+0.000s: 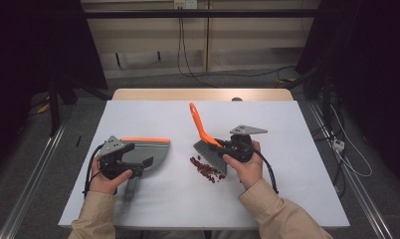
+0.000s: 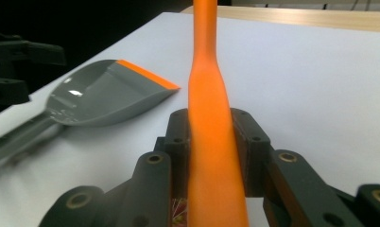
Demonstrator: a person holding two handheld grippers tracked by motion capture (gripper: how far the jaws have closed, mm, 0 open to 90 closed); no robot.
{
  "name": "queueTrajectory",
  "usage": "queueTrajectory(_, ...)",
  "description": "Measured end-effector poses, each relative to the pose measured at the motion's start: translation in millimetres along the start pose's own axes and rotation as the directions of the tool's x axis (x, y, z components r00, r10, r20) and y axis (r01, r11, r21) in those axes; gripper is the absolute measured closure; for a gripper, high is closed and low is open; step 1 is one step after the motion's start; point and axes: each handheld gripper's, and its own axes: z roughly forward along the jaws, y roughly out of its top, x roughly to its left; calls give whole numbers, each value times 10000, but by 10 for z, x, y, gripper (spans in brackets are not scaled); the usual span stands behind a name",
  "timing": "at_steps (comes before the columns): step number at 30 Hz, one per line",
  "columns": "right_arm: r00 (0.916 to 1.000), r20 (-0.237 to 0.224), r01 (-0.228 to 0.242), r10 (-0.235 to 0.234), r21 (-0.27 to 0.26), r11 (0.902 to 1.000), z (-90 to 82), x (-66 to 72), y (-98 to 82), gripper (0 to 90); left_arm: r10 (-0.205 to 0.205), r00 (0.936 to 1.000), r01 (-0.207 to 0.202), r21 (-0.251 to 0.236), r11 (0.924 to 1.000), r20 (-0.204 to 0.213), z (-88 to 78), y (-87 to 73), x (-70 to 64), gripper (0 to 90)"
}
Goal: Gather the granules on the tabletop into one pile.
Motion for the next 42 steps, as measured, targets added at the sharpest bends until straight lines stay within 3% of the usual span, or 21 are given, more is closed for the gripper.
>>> queueTrajectory(4,9980,616,156,-156,7,9999,-76,-69,-45,711,33,10000,-33,-12,10000,-29,-3,1,-1,83)
queueTrajectory(7,9912,1269,384,-376,-39,9993,-143,-106,-86,711,27,10000,-28,-14,10000,-73,-8,0,7,83)
queueTrajectory(11,9818,1784,636,-648,126,9979,-213,-141,-157,712,51,10000,-51,-43,10000,-65,-8,4,-3,83)
queueTrajectory(18,9563,2624,1218,-1292,443,9916,-286,-160,-285,712,70,10000,-71,-64,10000,-55,-2,5,-14,83)
queueTrajectory(21,9489,2803,1406,-1448,351,9894,-294,-119,-316,712,85,10000,-85,-20,10000,-33,1,8,-25,83)
queueTrajectory(29,9554,2471,1624,-1617,178,9866,-148,88,-343,712,58,10000,-58,-28,10000,-23,1,10,-26,83)
queueTrajectory(31,9642,2233,1455,-1429,52,9893,-103,116,-338,712,34,10000,-34,-29,10000,-15,1,9,-23,83)
queueTrajectory(34,9660,2105,1528,-1498,22,9883,-37,172,-323,712,36,10000,-36,-59,10000,-28,-5,9,-16,83)
queueTrajectory(36,9623,2113,1751,-1714,15,9846,0,207,-323,712,6,10000,-6,-73,10000,-23,-9,9,-12,83)
queueTrajectory(42,9692,1855,1668,-1621,-98,9859,42,234,-318,712,-16,10000,16,-25,10000,5,2,5,-12,83)
